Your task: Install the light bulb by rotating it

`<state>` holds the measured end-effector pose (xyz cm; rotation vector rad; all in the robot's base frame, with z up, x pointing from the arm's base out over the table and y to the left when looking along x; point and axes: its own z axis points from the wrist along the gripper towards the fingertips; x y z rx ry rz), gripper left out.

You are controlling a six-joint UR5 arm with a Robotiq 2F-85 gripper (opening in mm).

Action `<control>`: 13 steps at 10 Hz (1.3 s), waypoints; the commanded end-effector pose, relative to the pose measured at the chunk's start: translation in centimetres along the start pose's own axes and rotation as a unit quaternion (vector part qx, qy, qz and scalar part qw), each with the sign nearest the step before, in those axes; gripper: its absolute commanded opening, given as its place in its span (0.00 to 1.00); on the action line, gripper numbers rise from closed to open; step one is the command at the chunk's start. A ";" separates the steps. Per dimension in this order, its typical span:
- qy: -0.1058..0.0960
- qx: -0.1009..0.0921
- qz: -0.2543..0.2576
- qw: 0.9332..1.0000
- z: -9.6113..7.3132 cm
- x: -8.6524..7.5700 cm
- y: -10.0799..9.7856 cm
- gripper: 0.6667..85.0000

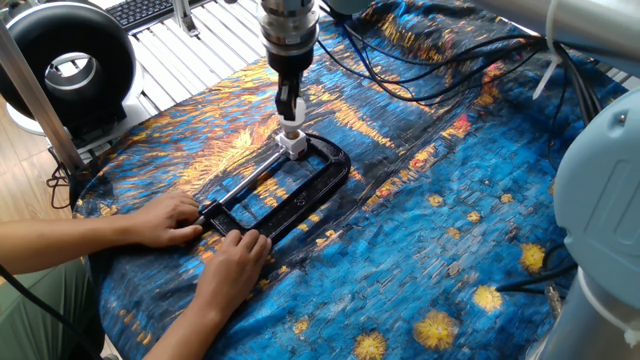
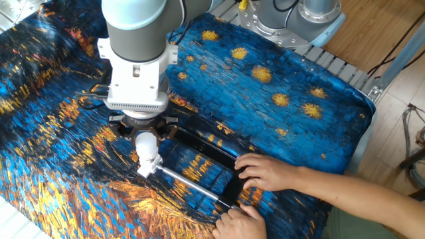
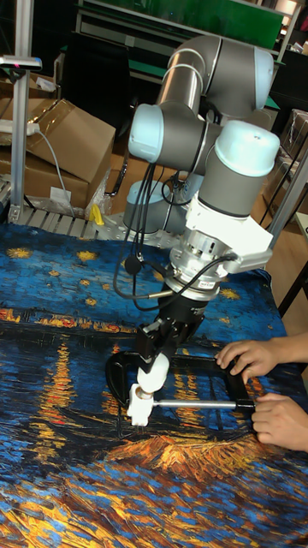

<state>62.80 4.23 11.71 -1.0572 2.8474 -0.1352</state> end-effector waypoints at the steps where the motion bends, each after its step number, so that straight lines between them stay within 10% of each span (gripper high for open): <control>1: -0.032 -0.010 0.005 0.999 -0.2 -1.7 0.4 0.00; 13: -0.052 -0.010 -0.037 0.998 -0.8 -1.3 0.1 0.00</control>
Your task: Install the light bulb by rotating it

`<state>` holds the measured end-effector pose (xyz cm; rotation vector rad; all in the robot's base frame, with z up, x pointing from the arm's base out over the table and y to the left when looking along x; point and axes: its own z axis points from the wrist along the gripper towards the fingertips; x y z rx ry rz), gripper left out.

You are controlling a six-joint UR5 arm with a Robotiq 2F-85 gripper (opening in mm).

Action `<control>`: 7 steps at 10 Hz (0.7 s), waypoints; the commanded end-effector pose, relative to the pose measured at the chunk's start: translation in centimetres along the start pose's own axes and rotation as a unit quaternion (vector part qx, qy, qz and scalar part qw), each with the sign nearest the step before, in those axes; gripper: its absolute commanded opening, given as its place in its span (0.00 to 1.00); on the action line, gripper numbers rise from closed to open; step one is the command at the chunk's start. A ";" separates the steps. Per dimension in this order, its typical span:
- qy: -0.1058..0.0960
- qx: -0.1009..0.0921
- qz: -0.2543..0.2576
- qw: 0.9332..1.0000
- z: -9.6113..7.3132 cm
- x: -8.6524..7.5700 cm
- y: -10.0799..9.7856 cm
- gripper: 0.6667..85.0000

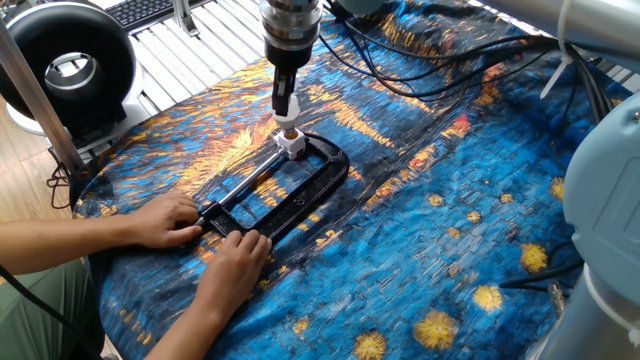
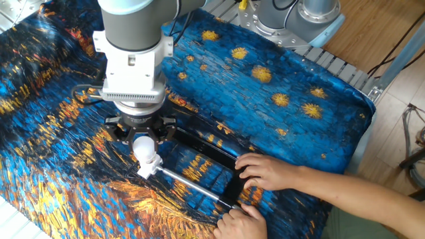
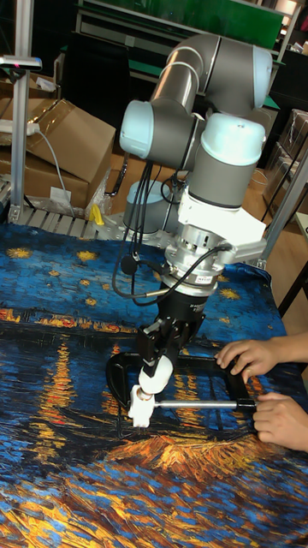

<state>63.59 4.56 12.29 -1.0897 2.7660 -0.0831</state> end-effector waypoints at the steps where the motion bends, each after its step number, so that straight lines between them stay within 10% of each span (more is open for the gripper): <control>1: -0.016 -0.009 -0.047 0.999 -0.3 -0.5 0.8 0.00; 7: -0.001 -0.022 -0.172 0.985 -0.1 1.6 2.0 0.00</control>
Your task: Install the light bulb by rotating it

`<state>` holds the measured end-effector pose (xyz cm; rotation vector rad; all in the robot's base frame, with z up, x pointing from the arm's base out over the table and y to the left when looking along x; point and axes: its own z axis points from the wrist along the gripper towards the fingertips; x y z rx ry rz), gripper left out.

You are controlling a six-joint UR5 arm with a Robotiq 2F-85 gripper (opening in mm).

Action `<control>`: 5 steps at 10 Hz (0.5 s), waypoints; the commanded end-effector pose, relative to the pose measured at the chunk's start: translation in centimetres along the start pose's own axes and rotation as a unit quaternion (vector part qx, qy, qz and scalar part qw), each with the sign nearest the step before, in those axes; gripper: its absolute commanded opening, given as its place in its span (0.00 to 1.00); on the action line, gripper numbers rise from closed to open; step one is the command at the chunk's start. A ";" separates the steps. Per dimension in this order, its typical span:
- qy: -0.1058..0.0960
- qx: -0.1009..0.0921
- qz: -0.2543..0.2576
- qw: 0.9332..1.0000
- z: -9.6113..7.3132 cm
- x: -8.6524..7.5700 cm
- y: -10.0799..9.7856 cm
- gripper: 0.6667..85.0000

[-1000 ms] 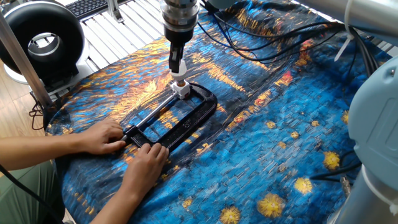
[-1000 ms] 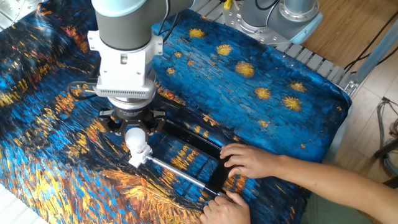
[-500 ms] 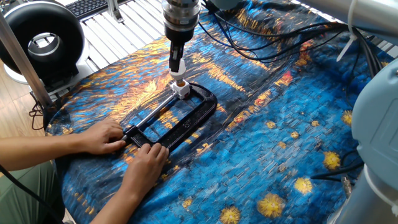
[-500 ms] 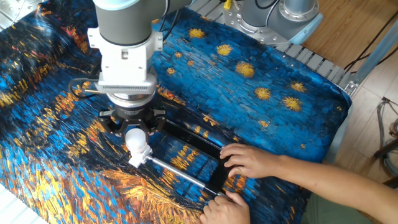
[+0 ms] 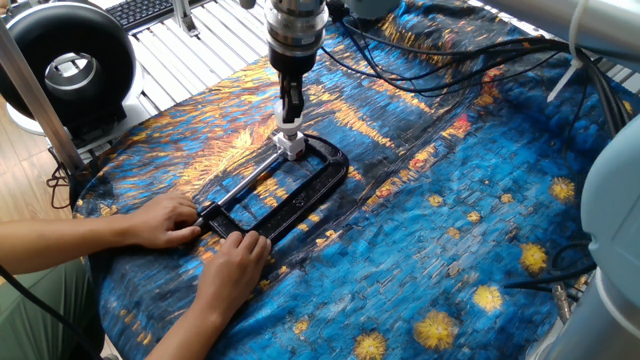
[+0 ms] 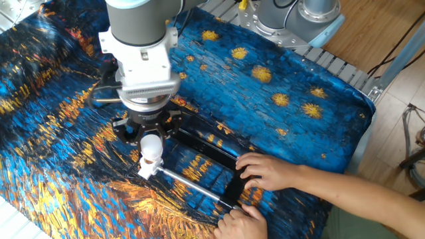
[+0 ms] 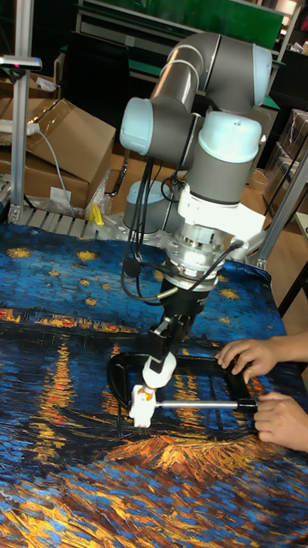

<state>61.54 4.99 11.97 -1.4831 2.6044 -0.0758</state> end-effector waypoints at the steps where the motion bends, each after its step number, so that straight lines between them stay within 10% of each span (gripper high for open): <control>1: -0.004 -0.006 -0.039 0.999 -0.1 0.2 0.3 0.00; 5: -0.028 -0.005 -0.067 0.997 0.1 -0.6 0.1 0.00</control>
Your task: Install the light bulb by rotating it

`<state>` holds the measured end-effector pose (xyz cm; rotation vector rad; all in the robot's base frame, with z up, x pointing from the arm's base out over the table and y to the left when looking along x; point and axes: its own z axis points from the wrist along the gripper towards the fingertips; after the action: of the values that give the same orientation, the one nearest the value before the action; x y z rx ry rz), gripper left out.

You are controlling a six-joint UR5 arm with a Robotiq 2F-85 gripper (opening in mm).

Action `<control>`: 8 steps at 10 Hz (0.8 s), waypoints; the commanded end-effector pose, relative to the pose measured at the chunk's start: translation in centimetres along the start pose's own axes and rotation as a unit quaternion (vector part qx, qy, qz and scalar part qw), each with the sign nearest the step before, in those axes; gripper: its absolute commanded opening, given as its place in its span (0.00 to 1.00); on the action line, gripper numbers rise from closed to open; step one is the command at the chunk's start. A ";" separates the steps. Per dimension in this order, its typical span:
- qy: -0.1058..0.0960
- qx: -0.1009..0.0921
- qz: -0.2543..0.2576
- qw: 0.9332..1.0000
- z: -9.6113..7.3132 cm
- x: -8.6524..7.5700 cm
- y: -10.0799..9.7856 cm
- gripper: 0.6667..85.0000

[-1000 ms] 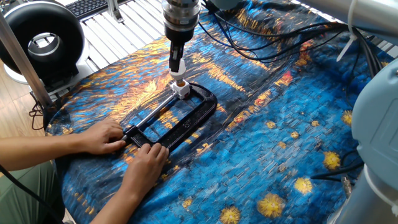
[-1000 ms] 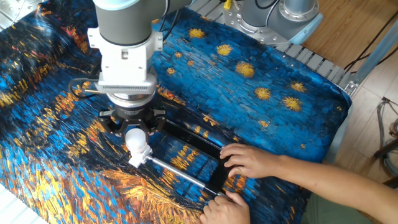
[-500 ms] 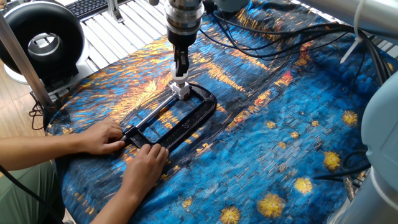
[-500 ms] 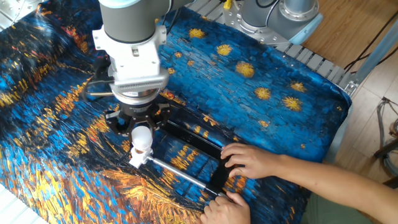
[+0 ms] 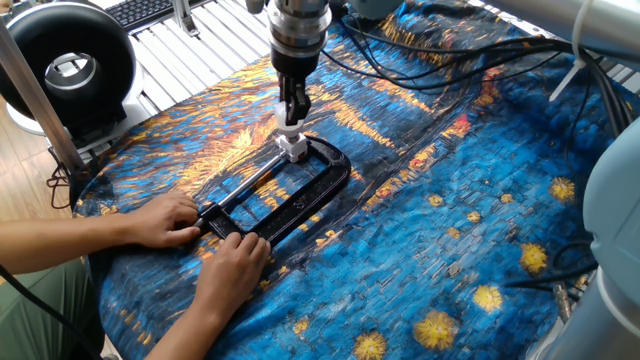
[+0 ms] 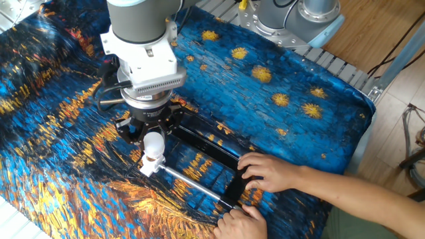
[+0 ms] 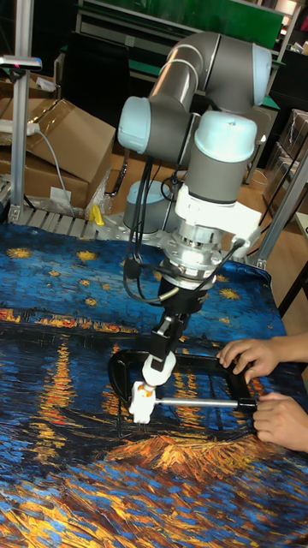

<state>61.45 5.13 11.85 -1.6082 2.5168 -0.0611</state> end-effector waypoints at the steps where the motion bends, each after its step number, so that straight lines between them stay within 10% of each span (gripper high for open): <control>1: -0.021 0.000 -0.020 1.000 0.1 -0.6 -0.2 0.00; 8: -0.022 -0.009 -0.041 0.999 -0.3 0.4 0.0 0.00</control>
<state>61.33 4.85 11.71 -1.6887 2.4407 -0.0327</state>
